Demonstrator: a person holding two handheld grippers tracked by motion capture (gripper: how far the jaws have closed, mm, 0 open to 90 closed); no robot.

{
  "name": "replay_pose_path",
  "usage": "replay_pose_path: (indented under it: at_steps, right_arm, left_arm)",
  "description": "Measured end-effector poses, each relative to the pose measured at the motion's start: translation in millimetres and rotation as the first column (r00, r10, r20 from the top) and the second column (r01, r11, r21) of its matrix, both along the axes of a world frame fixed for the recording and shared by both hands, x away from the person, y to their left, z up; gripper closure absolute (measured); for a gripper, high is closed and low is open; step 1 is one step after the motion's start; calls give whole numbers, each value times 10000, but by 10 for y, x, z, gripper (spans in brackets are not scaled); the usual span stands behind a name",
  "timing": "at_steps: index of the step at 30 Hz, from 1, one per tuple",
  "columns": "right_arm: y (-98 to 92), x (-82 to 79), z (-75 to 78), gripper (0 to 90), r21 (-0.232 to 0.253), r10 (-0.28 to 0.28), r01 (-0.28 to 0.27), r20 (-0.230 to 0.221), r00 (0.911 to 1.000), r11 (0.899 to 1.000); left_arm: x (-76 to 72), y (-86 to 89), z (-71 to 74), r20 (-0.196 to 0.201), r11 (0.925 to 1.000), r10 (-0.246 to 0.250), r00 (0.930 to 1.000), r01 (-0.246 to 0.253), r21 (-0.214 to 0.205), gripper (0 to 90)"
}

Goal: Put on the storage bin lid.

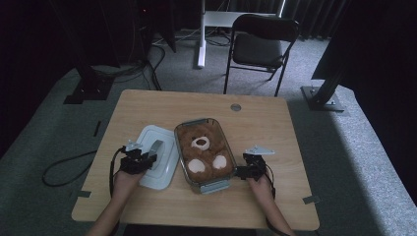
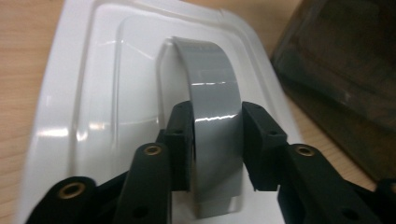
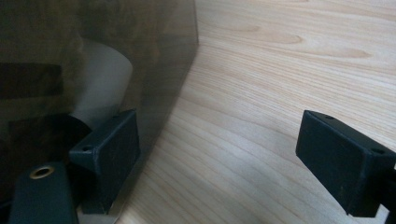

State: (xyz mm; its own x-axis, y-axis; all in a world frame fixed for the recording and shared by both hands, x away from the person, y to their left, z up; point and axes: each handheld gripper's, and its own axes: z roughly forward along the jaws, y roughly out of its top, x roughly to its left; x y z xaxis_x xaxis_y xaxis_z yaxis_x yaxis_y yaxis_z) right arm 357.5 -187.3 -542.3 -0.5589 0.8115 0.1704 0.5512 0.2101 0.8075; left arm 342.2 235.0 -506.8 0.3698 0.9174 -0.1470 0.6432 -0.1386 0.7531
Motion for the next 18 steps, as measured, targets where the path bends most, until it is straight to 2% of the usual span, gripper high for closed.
replay_pose_path:
  at_steps: [4, 11, 13, 15, 16, 18]
  right_arm:
    - [19, -22, -4, 129, 93, 181, -183, 139, 9997, 9998]
    - [111, -52, -14, 129, 372, 848, -840, -204, 9962, 9958]
    - [157, -67, -13, 129, 382, 1009, -999, -247, 9946, 9943]
    - [209, -86, -7, 129, 344, 1161, -1153, -210, 9930, 9927]
    - [228, -93, -4, 129, 340, 1208, -1200, -205, 9925, 9922]
    - [282, -114, -6, 129, 336, 1358, -1351, -167, 9906, 9903]
  left_arm:
    - [-50, 100, 118, 258, 9998, 122, 9996, -118, -156, 683]
    - [-169, 255, 399, 946, 9981, 314, 9950, -262, -556, 685]
    - [-210, 304, 507, 1250, 9970, 406, 9913, -320, -702, 685]
    - [-256, 345, 624, 1644, 9965, 567, 9848, -458, -694, 684]
    - [-284, 375, 694, 1881, 9953, 682, 9798, -538, -805, 684]
    - [-327, 418, 801, 2129, 9936, 730, 9743, -528, -994, 685]
